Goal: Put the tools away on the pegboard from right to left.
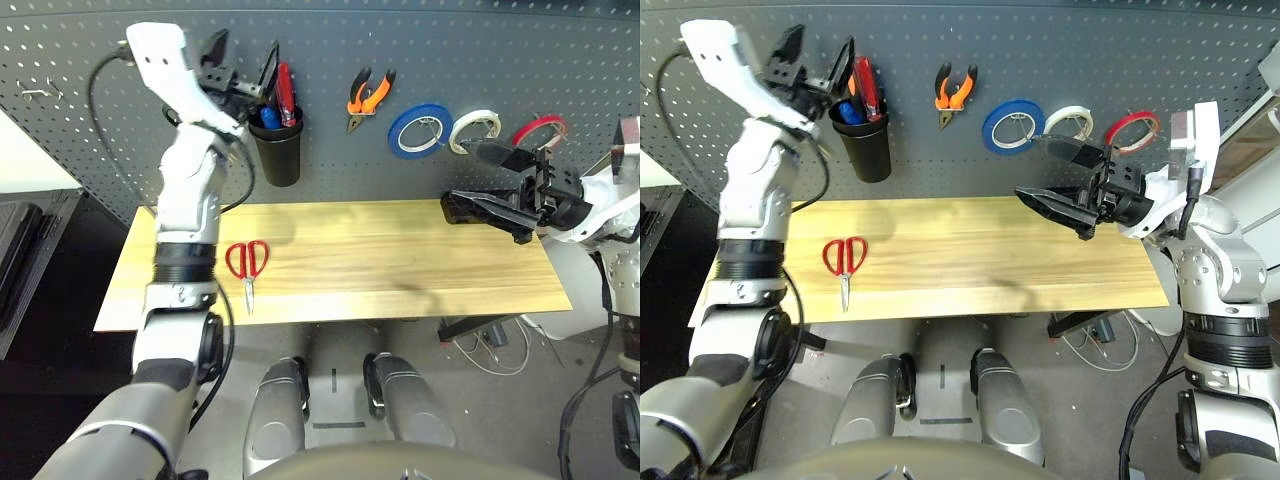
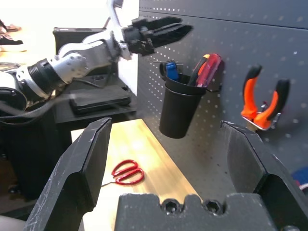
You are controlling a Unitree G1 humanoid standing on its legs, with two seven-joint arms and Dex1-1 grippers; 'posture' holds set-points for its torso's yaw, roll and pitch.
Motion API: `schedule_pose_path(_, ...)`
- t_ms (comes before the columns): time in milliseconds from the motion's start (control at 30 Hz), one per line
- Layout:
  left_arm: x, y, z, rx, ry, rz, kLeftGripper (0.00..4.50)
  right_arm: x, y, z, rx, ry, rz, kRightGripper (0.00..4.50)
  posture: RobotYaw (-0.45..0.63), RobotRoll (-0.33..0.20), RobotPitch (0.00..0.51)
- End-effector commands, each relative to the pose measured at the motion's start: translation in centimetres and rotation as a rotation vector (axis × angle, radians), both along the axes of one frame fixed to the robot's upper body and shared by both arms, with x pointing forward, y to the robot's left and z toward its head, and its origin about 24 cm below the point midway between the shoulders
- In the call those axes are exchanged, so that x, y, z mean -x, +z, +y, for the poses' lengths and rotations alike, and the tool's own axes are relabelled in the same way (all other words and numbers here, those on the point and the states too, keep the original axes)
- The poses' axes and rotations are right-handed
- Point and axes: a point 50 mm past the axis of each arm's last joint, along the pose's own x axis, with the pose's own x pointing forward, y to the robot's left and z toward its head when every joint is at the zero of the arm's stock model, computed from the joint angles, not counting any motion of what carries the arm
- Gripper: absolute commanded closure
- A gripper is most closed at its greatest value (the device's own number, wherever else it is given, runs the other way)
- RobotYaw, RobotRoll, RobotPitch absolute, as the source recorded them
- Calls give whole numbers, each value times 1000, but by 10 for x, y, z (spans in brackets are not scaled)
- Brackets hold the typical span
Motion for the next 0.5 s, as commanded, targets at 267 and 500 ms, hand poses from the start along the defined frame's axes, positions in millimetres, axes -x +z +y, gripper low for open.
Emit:
schedule_pose_path(267,73,-21,0,-8,-261,409,10,-4,-42,19,132,47,129,0,88,0,124)
schedule_pose_path(500,91,-89,9,34,-133,692,10,-10,-67,39,268,10,73,0,86,0,150)
